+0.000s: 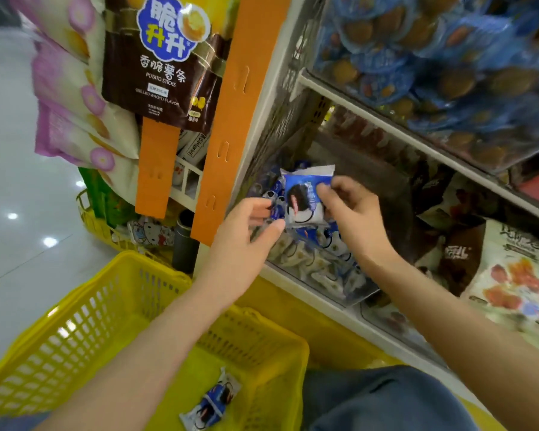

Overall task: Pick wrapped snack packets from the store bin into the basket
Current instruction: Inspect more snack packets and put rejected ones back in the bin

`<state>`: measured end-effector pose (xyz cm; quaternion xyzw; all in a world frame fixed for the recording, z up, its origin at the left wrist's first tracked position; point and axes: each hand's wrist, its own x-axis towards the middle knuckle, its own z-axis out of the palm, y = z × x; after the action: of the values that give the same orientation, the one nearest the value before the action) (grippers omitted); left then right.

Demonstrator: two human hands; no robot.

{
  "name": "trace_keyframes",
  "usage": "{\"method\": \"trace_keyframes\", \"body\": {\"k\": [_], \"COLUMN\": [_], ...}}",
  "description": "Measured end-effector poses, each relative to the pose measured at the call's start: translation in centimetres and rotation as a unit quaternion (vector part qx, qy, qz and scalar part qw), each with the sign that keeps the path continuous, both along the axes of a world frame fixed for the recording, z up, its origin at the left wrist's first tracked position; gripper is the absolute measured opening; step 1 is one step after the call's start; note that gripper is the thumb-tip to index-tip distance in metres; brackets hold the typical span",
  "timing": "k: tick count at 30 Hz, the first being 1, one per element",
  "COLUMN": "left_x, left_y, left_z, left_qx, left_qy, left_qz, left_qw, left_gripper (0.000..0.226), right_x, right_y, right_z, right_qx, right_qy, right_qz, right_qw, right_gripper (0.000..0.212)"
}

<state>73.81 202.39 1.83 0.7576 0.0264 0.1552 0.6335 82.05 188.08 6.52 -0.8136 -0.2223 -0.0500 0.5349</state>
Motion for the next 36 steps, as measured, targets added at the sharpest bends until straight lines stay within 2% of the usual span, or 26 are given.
{"method": "trace_keyframes", "body": {"k": [2, 3, 6, 9, 12, 17, 19, 21, 23, 25, 27, 28, 30, 32, 34, 36], "left_x": [-0.7, -1.0, -2.2, -3.6, -4.5, -4.8, -4.9, -5.0, -4.9, -4.9, -5.1, -5.1, -5.3, -5.3, -5.2, -5.0], "left_y": [-0.2, -0.2, 0.0, -0.2, -0.9, -0.9, -0.8, -0.6, -0.5, -0.5, -0.6, -0.7, -1.0, -1.1, -0.9, -0.2], "left_z": [0.2, 0.0, -1.2, -2.9, -4.0, -4.8, -5.1, -5.1, -4.9, -4.6, -4.1, -3.8, -3.7, -3.6, -3.5, -3.6], "left_qx": [-0.111, -0.133, -0.115, -0.09, -0.09, -0.074, -0.062, -0.077, -0.107, -0.132, -0.157, -0.164, -0.143, -0.129, -0.141, -0.129], "left_qy": [0.018, 0.027, 0.062, 0.107, 0.115, 0.122, 0.127, 0.139, 0.152, 0.155, 0.164, 0.174, 0.199, 0.189, 0.152, 0.111], "left_qz": [-0.015, -0.009, 0.042, 0.079, 0.075, 0.087, 0.089, 0.083, 0.071, 0.061, 0.038, 0.018, -0.01, 0.016, 0.072, 0.117], "left_qw": [0.994, 0.991, 0.991, 0.987, 0.986, 0.986, 0.986, 0.984, 0.98, 0.977, 0.973, 0.971, 0.969, 0.973, 0.976, 0.978], "left_gripper": [0.02, 0.019, 0.014, 0.006, 0.007, 0.02, 0.023, 0.023, 0.022, 0.02, 0.015, 0.015, 0.027, 0.031, 0.025, 0.012], "right_x": [-2.6, -3.6, -5.8, -7.1, -7.4, -7.0, -7.2, -7.3, -7.2, -7.1, -7.2, -7.1, -6.8, -6.4, -6.1, -6.2], "right_y": [0.4, 0.5, 1.0, 1.3, 1.4, 1.3, 1.2, 1.0, 0.7, 0.5, 0.5, 0.5, 0.5, 0.4, 0.4, 0.5], "right_z": [-1.1, -1.8, -4.3, -6.8, -8.2, -8.6, -8.7, -8.7, -8.5, -8.5, -8.4, -8.4, -8.2, -7.9, -7.8, -7.9], "right_qx": [-0.005, -0.002, 0.019, 0.031, 0.042, 0.066, 0.02, -0.053, -0.123, -0.143, -0.087, -0.049, 0.016, 0.074, 0.108, 0.07], "right_qy": [0.033, 0.061, 0.144, 0.18, 0.191, 0.218, 0.152, 0.019, -0.126, -0.194, -0.135, -0.085, 0.02, 0.121, 0.214, 0.268], "right_qz": [0.051, 0.077, 0.127, 0.125, 0.09, 0.113, 0.109, 0.095, 0.092, 0.089, 0.071, 0.055, 0.018, -0.003, 0.01, 0.043], "right_qw": [0.998, 0.995, 0.981, 0.975, 0.977, 0.967, 0.982, 0.994, 0.98, 0.966, 0.984, 0.994, 1.0, 0.99, 0.971, 0.96], "right_gripper": [0.016, 0.016, 0.01, 0.01, 0.02, 0.009, 0.012, 0.004, 0.008, 0.01, 0.004, 0.01, 0.017, 0.015, 0.01, 0.01]}}
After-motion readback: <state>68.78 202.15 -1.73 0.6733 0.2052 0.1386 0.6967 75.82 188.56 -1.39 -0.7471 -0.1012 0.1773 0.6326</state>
